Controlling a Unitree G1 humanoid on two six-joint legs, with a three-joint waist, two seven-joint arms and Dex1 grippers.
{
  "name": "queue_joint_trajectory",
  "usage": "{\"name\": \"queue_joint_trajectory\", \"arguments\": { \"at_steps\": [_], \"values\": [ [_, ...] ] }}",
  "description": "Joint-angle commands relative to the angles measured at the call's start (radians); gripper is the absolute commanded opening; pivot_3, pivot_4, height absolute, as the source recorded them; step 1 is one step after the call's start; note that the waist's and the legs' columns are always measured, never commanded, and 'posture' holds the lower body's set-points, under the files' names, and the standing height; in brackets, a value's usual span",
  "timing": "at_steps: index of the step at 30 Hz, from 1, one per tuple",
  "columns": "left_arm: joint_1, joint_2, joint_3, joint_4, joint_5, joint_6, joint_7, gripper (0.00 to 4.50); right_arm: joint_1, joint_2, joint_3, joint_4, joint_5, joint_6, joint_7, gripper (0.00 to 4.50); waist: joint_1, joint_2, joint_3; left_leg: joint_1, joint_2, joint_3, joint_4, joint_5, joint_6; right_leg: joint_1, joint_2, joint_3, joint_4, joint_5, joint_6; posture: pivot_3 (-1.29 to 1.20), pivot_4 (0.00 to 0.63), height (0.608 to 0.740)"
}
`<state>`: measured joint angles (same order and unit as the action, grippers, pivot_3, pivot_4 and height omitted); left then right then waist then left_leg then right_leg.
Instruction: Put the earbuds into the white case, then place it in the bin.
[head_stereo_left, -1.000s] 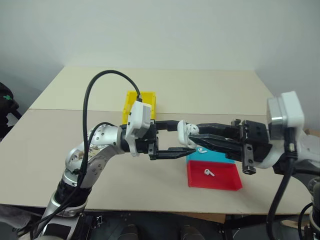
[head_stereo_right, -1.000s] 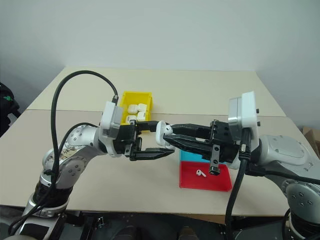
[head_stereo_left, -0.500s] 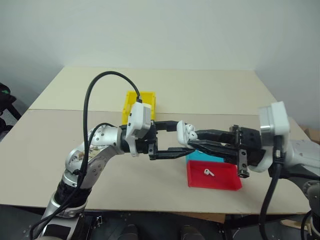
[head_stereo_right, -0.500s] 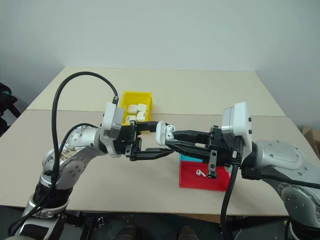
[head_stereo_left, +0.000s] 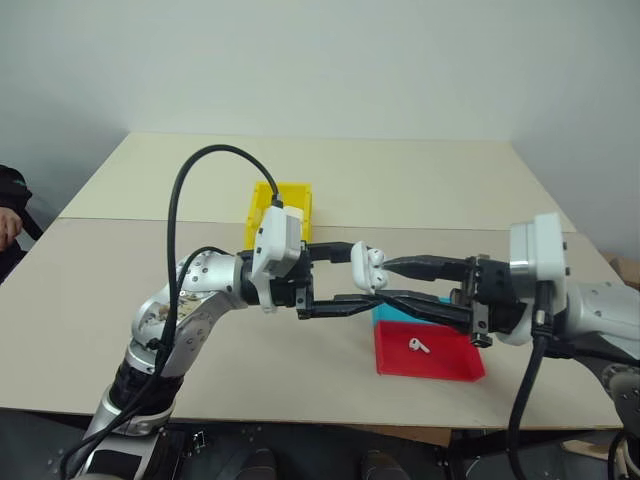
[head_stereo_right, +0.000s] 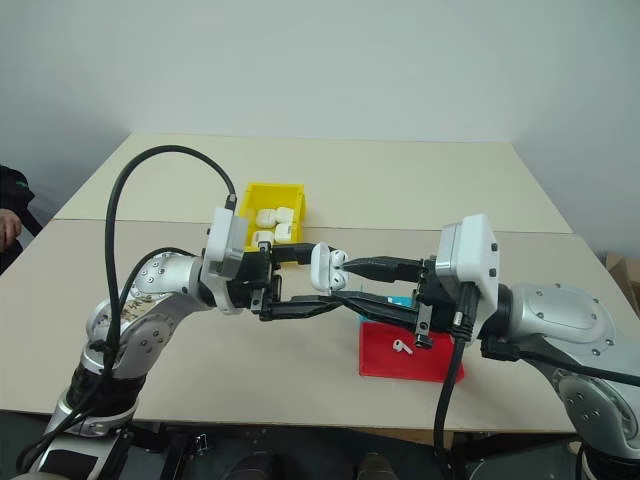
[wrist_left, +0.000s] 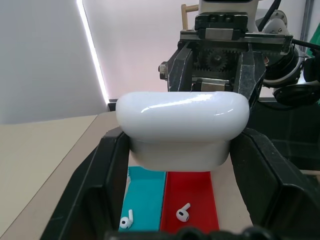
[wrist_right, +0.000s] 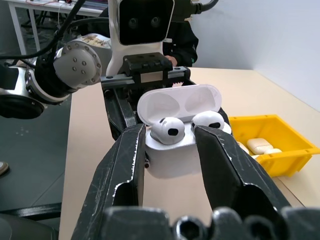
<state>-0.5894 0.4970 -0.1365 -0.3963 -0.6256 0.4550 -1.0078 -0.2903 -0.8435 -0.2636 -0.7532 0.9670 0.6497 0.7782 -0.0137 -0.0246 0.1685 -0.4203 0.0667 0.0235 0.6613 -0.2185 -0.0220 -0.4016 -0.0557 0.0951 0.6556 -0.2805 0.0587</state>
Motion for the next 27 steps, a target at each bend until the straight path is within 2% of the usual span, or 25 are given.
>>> {"name": "queue_joint_trajectory", "arguments": {
  "at_steps": [1, 4, 5, 7, 11, 16, 27],
  "values": [
    [-0.006, 0.024, -0.009, 0.011, 0.042, -0.048, -0.039, 2.76, -0.032, -0.043, -0.108, 0.024, 0.069, -0.025, 0.033, 1.94, 0.000, 0.000, 0.000, 0.000, 0.000, 0.000, 0.000, 0.000, 0.000, 0.000, 0.000, 0.000, 0.000, 0.000, 0.000, 0.00, 0.150, 0.740],
    [-0.026, 0.015, -0.051, 0.054, 0.094, -0.073, -0.059, 2.76, -0.127, -0.107, -0.111, 0.075, 0.137, 0.012, 0.065, 1.94, -0.001, 0.000, 0.000, 0.001, 0.000, 0.000, 0.000, 0.000, 0.000, 0.000, 0.000, 0.000, 0.000, 0.000, 0.000, 0.00, 0.150, 0.740],
    [-0.035, 0.009, -0.075, 0.073, 0.130, -0.095, -0.060, 2.76, -0.163, -0.129, -0.094, 0.088, 0.145, 0.022, 0.078, 1.78, -0.001, 0.000, 0.000, 0.001, 0.000, 0.000, 0.000, 0.000, 0.000, 0.001, 0.000, 0.000, 0.000, 0.000, 0.000, 0.00, 0.150, 0.740],
    [-0.054, -0.013, -0.106, 0.106, 0.174, -0.108, -0.049, 2.76, -0.236, -0.150, -0.056, 0.108, 0.169, 0.038, 0.085, 1.33, 0.000, 0.000, 0.000, 0.002, 0.000, 0.000, 0.000, 0.000, 0.000, 0.001, 0.000, 0.000, 0.000, 0.000, 0.000, 0.00, 0.150, 0.740],
    [-0.089, -0.058, -0.128, 0.151, 0.206, -0.111, -0.039, 2.76, -0.356, -0.165, 0.056, 0.130, 0.142, 0.077, 0.096, 0.02, -0.001, 0.000, 0.000, 0.001, 0.000, 0.000, 0.000, 0.000, 0.000, 0.001, 0.000, 0.000, -0.001, 0.000, 0.000, 0.00, 0.150, 0.740],
    [-0.111, -0.103, -0.136, 0.166, 0.226, -0.125, -0.039, 2.76, -0.435, -0.170, 0.187, 0.146, 0.023, 0.073, 0.160, 0.02, 0.000, 0.000, 0.000, -0.001, 0.000, 0.000, 0.000, 0.000, 0.000, -0.001, 0.000, 0.000, -0.001, 0.000, 0.000, 0.00, 0.150, 0.740],
    [-0.109, -0.119, -0.141, 0.119, 0.227, -0.118, -0.047, 2.76, -0.476, -0.155, 0.336, 0.161, -0.233, 0.014, 0.265, 0.02, 0.001, 0.000, 0.000, -0.002, 0.000, 0.000, 0.000, 0.000, 0.000, -0.002, 0.000, 0.000, 0.000, 0.000, 0.000, 0.00, 0.150, 0.740]
  ]
}}
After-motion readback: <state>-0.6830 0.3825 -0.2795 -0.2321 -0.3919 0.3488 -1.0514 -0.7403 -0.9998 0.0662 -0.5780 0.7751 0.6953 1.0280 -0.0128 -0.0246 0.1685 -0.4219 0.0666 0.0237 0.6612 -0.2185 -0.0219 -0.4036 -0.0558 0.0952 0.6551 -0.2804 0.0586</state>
